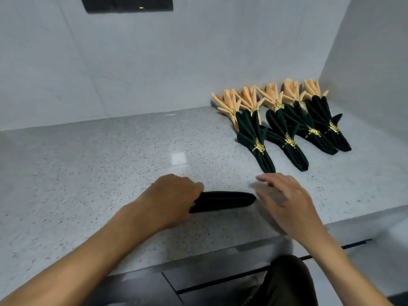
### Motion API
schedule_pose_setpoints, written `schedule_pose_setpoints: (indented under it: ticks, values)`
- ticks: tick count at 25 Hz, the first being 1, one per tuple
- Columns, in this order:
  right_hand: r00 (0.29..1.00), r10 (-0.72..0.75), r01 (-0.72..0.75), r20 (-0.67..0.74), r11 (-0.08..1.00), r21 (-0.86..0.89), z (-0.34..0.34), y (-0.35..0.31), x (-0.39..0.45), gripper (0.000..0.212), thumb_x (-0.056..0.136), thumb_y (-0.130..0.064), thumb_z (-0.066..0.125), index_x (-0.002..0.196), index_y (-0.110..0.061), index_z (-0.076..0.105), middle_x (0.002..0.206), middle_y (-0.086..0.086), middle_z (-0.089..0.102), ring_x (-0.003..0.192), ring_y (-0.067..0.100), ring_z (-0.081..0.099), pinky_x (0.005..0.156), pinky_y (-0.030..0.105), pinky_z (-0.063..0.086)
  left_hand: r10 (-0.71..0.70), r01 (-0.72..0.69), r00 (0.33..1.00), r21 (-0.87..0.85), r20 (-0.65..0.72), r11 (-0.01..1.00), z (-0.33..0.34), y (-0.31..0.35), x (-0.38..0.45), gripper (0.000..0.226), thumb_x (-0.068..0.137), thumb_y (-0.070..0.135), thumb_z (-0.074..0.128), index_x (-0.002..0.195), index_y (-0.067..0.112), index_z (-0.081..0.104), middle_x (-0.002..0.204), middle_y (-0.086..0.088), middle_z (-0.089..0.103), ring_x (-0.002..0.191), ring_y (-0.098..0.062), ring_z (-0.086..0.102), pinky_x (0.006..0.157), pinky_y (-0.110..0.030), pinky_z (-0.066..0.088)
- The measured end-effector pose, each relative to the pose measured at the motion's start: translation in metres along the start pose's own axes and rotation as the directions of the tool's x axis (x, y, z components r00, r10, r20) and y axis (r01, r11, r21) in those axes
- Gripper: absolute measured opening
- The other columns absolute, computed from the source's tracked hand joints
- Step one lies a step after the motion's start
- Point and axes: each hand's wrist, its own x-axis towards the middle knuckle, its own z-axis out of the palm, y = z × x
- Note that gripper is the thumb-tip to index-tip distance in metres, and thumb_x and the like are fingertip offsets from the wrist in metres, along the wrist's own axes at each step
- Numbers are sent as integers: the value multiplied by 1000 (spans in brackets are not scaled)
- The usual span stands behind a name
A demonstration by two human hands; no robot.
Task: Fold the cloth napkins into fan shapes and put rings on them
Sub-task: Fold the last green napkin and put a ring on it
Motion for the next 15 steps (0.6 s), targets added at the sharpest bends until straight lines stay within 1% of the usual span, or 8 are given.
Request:
schedule_pose_setpoints:
  ticks: [1, 2, 3, 4, 7, 10, 13, 15]
  values:
    - [965, 169, -169, -200, 986, 18, -13, 11, -1, 23, 94, -35, 61, 114, -24, 61, 102, -18, 59, 93, 8, 58, 83, 30, 49, -3, 2, 1000, -26, -18, 1000, 0, -2, 2, 16, 102, 28, 43, 114, 23, 52, 95, 5, 62, 81, -13, 59, 77, -31, 52]
    - [885, 352, -355, -306, 934, 45, -24, 22, -1, 24, 96, -40, 58, 110, -20, 59, 99, -9, 61, 90, 15, 59, 79, 36, 49, -9, 7, 1000, -56, -29, 998, -1, -3, 3, 17, 102, 29, 42, 115, 24, 52, 97, 6, 62, 82, -12, 59, 79, -32, 52]
    - [806, 505, -517, -309, 855, 48, -32, 30, 0, 30, 97, -46, 52, 106, -19, 58, 97, -2, 62, 88, 21, 58, 78, 39, 45, -11, 9, 999, -67, -36, 998, 0, -3, 5, 18, 102, 30, 42, 116, 25, 52, 97, 7, 62, 83, -12, 59, 80, -32, 52]
    - [767, 588, -608, -256, 794, 2, -33, 37, 1, 35, 97, -51, 48, 102, -19, 59, 95, 2, 64, 87, 24, 56, 76, 38, 42, -10, 7, 999, -72, -38, 997, 2, -2, 6, 18, 102, 30, 43, 116, 26, 52, 98, 7, 62, 84, -12, 59, 80, -32, 52]
    - [783, 615, -622, -94, 781, -63, -24, 41, 8, 31, 98, -49, 48, 87, -25, 65, 94, 4, 70, 85, 25, 58, 74, 38, 43, -16, 14, 1000, -100, -14, 995, 7, -1, 8, 16, 101, 30, 44, 114, 28, 52, 97, 8, 62, 83, -12, 58, 80, -33, 52]
    - [822, 568, -570, -49, 820, -48, -18, 33, 13, 22, 94, -50, 54, 88, -32, 65, 101, -5, 65, 95, 20, 59, 88, 42, 45, -33, 32, 999, -106, -2, 994, 12, -8, 3, 15, 101, 31, 44, 113, 30, 52, 96, 10, 62, 82, -11, 58, 78, -32, 51]
    - [863, 503, -504, -43, 861, -60, -10, 29, 13, 40, 91, -64, 47, 108, -31, 62, 106, -9, 64, 99, 16, 59, 94, 46, 45, -46, 45, 999, -110, -9, 993, 16, -12, 0, 16, 100, 31, 45, 115, 30, 52, 97, 10, 63, 84, -11, 58, 79, -32, 51]
    - [889, 457, -456, 1, 887, -70, -3, 23, 12, 51, 88, -74, 42, 107, -32, 63, 99, -14, 63, 94, 10, 59, 94, 48, 46, -52, 50, 998, -103, -21, 993, 16, -14, -2, 16, 100, 31, 44, 115, 30, 52, 98, 10, 63, 84, -11, 58, 78, -30, 50]
